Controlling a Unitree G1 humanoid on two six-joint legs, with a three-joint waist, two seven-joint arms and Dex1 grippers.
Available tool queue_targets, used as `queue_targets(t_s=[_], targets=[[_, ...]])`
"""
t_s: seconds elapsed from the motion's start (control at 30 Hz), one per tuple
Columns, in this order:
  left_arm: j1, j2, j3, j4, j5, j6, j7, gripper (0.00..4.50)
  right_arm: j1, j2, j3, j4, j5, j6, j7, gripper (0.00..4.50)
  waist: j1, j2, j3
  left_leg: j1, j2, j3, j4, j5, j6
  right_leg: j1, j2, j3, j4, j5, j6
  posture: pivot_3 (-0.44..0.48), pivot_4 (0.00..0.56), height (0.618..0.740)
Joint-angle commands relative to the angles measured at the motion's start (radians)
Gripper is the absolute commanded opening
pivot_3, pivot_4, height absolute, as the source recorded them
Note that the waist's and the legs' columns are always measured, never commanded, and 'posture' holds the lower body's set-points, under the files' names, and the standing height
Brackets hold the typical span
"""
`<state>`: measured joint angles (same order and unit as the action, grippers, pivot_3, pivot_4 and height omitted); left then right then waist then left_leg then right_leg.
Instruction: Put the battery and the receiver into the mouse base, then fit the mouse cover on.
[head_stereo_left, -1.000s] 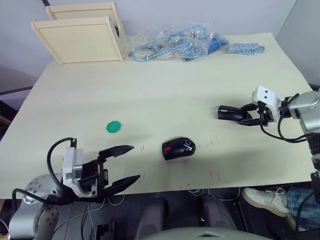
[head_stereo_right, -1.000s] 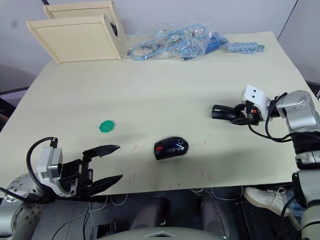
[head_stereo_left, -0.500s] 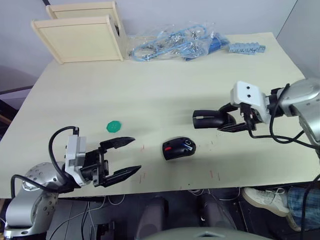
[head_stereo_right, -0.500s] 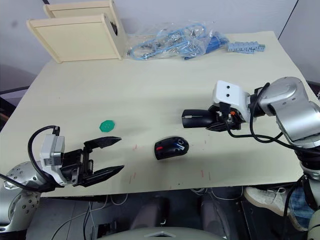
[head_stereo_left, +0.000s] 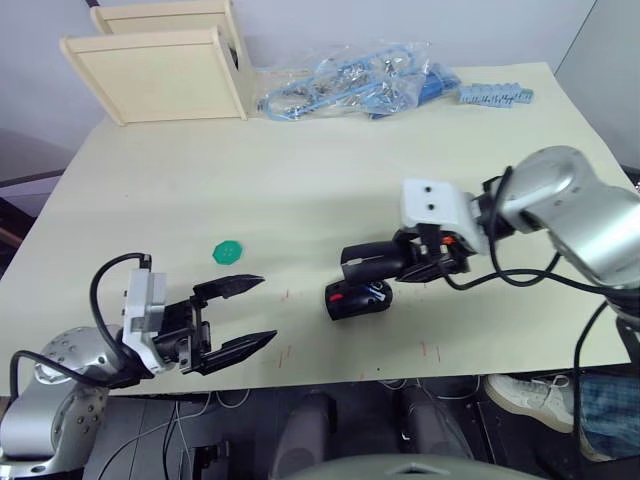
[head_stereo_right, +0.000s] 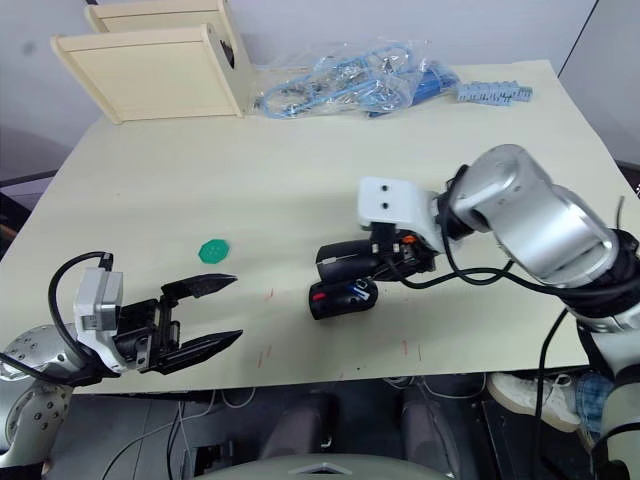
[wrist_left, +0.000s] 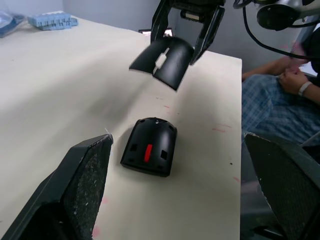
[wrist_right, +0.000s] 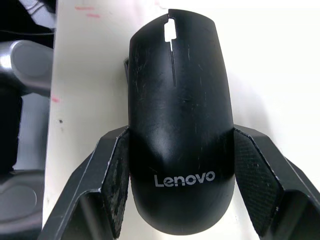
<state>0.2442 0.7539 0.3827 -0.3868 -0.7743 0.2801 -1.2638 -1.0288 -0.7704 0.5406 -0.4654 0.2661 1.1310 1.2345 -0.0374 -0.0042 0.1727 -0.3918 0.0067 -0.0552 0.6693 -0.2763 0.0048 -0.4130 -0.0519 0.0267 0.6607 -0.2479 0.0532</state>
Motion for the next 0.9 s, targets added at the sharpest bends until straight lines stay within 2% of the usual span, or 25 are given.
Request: queue_targets(t_s=[0.03, 0.37, 0.9], targets=[[0.008, 0.014, 0.025, -0.025, -0.009, -0.008, -0.012, 4.50, -0.037, 0.033, 0.054, 0.032, -0.024, -0.020, -0.034, 2.43, 0.000, 0.000, 0.000, 0.000, 0.000, -0.001, 0.000, 0.000, 0.000, 0.000, 0.000, -0.001, 0.000, 0.000, 0.000, 0.000, 0.150, 0.740], [0.023, 0.026, 0.035, -0.023, -0.007, -0.008, -0.024, 4.50, -0.057, 0.083, 0.180, 0.117, -0.076, -0.126, -0.023, 2.43, -0.001, 0.000, 0.000, -0.002, -0.001, -0.004, 0.000, 0.000, 0.000, 0.000, 0.000, -0.003, 0.000, 0.000, 0.000, 0.000, 0.150, 0.740], [0.057, 0.025, 0.051, -0.027, -0.006, -0.024, -0.037, 4.50, -0.022, 0.129, 0.248, 0.189, -0.127, -0.161, -0.011, 2.43, -0.002, 0.000, 0.000, -0.002, -0.001, -0.004, 0.000, 0.000, 0.000, 0.000, 0.000, -0.004, 0.000, 0.000, 0.000, 0.000, 0.150, 0.740]])
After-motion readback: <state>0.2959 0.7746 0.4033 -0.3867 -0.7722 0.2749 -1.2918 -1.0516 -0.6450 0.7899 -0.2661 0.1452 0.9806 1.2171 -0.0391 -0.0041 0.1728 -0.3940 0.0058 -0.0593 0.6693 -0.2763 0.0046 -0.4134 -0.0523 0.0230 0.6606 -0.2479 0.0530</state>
